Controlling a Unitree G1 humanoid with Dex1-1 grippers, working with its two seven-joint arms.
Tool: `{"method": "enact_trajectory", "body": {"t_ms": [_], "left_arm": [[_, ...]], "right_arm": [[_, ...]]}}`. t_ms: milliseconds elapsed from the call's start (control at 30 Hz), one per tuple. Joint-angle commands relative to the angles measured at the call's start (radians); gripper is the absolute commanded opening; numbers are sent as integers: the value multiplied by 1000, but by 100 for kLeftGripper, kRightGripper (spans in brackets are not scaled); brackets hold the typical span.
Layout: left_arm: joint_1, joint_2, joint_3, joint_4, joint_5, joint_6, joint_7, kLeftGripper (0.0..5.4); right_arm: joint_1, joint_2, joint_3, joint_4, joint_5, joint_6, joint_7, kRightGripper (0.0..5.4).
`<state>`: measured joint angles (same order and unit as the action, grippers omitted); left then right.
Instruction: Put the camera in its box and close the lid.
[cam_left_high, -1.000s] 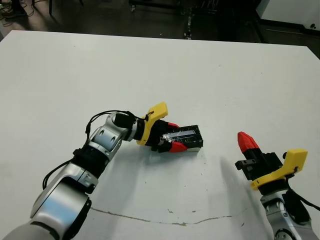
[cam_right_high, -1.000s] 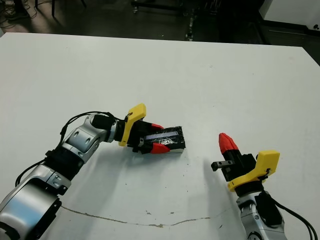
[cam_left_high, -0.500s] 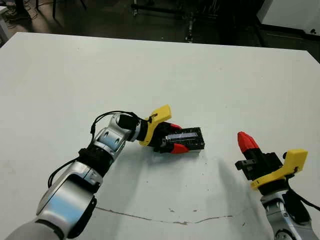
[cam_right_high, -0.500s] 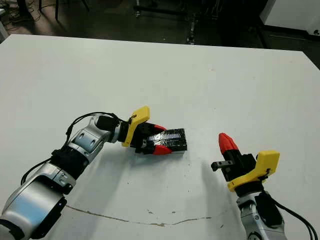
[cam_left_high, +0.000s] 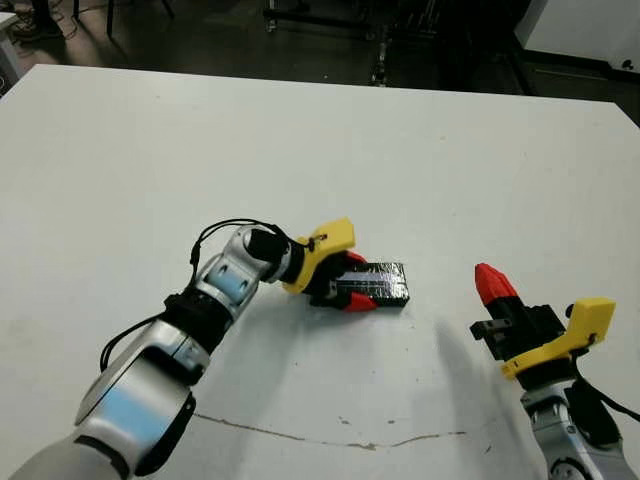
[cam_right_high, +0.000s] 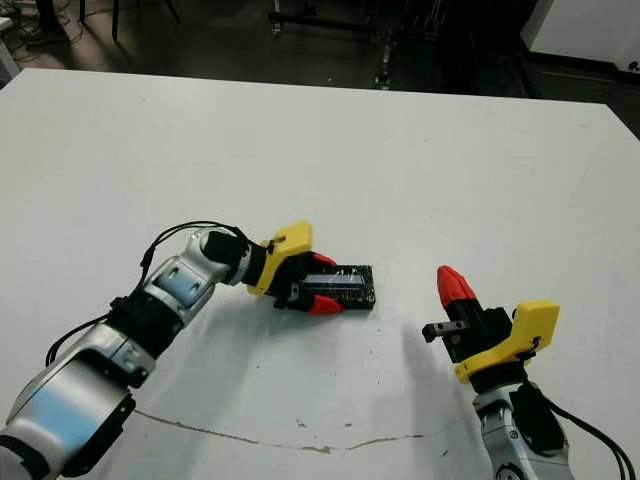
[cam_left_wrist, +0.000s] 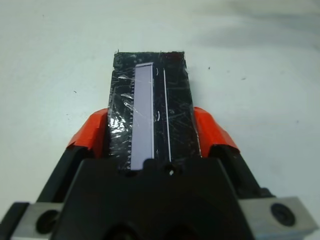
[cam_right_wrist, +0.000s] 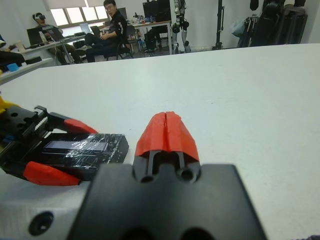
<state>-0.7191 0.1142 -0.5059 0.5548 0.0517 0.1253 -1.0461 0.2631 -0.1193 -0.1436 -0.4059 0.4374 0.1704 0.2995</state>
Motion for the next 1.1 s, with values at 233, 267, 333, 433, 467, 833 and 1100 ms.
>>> {"method": "enact_trajectory", "body": {"t_ms": [233, 267, 333, 433, 467, 833, 1100], "left_arm": [[49, -37, -105, 24, 100, 96, 51, 492], [46, -40, -103, 28, 96, 115, 48, 501], [42, -41, -103, 33, 92, 135, 47, 528], [46, -37, -99, 27, 86, 152, 51, 540], [49, -33, -97, 24, 85, 150, 52, 540], [125, 120, -57, -162, 54, 221, 20, 540], [245, 346, 57, -434, -47, 337, -40, 540]], "right_arm": [[2, -15, -7, 6, 3, 0, 8, 0], [2, -14, -7, 7, 2, -3, 10, 0], [1, -14, -8, 9, 3, -3, 12, 0], [3, -16, -8, 9, -1, -1, 12, 0], [4, -16, -8, 9, -2, -1, 12, 0], [13, -15, -3, -9, -4, 18, -5, 0], [10, -18, 0, -6, -2, 18, -2, 0]]}}
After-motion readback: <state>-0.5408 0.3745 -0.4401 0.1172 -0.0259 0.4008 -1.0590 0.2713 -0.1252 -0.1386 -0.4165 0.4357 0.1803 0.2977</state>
